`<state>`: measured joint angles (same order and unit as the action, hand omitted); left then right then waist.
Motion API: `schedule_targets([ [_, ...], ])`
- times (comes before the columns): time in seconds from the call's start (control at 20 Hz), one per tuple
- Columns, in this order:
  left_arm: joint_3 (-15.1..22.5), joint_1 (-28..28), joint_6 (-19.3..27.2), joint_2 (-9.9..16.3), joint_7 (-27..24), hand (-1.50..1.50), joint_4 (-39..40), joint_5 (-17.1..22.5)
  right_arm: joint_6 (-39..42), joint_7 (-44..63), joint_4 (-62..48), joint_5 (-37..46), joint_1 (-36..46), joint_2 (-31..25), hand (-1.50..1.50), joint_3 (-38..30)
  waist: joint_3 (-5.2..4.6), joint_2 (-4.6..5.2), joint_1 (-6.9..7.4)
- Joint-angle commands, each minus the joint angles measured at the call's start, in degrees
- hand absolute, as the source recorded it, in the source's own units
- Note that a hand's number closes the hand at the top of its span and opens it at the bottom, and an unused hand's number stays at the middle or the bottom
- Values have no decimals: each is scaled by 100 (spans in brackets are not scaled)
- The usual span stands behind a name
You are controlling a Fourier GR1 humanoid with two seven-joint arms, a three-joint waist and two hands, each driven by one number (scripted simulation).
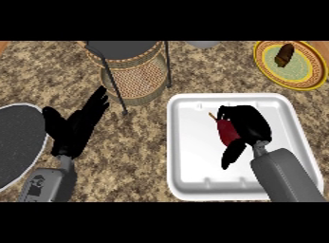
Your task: Pick the pear from the tray and place it in the tiered basket
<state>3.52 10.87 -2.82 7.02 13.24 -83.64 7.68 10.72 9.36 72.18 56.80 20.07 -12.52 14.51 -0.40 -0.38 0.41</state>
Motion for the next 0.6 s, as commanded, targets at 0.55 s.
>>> schedule_targets([
  [0.55,-9,-415,22,-122,-2,0,-293,-75,1597,552,2290,-1906,668,234,150,-1589,35,-22,-144],
])
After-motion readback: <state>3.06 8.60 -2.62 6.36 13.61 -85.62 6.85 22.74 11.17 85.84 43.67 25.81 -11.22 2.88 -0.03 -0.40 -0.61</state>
